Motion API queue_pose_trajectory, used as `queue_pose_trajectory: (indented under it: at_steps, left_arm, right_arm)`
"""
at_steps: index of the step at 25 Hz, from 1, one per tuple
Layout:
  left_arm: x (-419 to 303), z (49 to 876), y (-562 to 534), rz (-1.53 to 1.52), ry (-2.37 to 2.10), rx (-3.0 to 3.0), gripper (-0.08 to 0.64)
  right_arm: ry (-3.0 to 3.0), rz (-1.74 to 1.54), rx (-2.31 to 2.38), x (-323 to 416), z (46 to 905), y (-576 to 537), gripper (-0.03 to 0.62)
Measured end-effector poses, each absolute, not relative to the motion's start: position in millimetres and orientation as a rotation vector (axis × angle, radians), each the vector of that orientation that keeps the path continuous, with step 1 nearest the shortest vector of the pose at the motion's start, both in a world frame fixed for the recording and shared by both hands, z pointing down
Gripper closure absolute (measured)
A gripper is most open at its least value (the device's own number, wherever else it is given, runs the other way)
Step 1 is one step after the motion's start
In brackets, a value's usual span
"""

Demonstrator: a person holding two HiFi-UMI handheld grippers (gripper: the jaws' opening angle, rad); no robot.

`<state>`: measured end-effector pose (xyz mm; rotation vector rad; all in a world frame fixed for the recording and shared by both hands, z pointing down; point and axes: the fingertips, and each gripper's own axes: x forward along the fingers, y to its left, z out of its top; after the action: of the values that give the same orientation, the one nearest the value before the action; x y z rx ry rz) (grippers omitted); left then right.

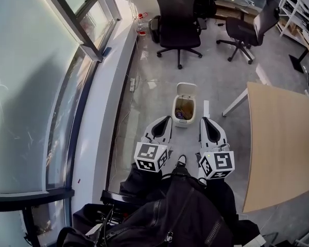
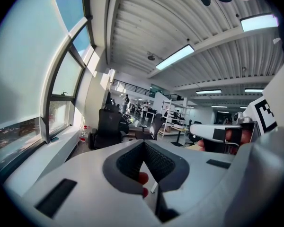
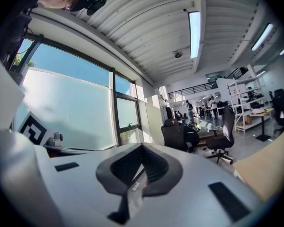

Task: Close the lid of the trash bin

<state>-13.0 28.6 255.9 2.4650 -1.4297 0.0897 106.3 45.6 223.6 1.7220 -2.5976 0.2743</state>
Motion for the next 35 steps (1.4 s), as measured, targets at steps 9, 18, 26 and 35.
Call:
queue_pose_trajectory:
  at_steps: [9,18,26,35]
  left_arm:
    - [32,268,-28,0.152,-1.454,2.453,0.565]
    - [22,322,-43,0.239,-1.507,2.352,0.565]
    - [8,392,-61,0.329,-1.490,2.221,0.565]
    - [-27,495,-64,0.473,-1.458,2.012,0.565]
  right_arm:
    - [-2.615,0.353,1.611,139,250,-19,0.589]
    - [-2.592,0.471,1.459,120,307,-42,0.589]
    - [-2.517,0.534,1.344,106,373,-60,0.589]
    - [-2.404,0.586,1.193,100,476,-80,0.589]
